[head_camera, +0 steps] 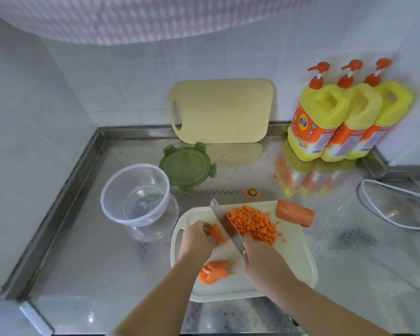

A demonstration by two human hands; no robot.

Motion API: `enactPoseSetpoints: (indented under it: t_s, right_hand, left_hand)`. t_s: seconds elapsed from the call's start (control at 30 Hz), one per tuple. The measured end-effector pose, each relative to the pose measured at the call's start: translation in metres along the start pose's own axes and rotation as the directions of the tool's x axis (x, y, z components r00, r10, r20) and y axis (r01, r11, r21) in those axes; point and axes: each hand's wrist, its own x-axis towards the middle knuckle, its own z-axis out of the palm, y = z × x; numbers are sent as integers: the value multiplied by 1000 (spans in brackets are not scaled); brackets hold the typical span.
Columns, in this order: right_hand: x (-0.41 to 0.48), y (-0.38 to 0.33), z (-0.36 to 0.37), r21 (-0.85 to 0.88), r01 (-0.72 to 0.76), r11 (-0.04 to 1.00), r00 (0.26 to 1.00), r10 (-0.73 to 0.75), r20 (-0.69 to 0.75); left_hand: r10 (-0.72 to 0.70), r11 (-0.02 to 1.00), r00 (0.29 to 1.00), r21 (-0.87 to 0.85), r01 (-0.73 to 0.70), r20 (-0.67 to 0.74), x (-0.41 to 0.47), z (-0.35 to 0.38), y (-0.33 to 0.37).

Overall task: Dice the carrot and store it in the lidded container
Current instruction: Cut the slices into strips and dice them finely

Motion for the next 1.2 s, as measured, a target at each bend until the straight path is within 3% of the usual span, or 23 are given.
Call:
enactPoseSetpoints:
  t_s: [0.13,0.37,0.43,0.53,0.63,0.87,1.2]
  right_hand:
    - [1,-2,2,-10,6,1000,1000,-6,16]
    - [2,-1,4,-34,7,999,999,-6,41]
    - [1,4,-1,-6,-17,1000,1000,17,13]
    - [1,11,-8,-23,-15,1000,1000,15,5]
    - [2,13,-10,-4,-19,1000,1000,19,10]
    - [-1,11,-12,-12,-12,1000,1000,12,25]
    - [0,13,-14,6,-45,999,998,45,39]
  left_hand:
    - [89,970,996,225,-91,20,-1,1,2]
    - [117,967,993,229,-113,-4,-5,-7,2]
    - [188,935,976,283,-211,107,-10,-17,-2]
    - [198,904,878,265,-335,435,-22,-26,-9]
    - [212,829,823,349,-437,527,-25,-27,-11]
    - [216,827,809,338,-450,547,-23,-26,-8]
    - [289,904,885,201,-378,366,-6,-45,-8]
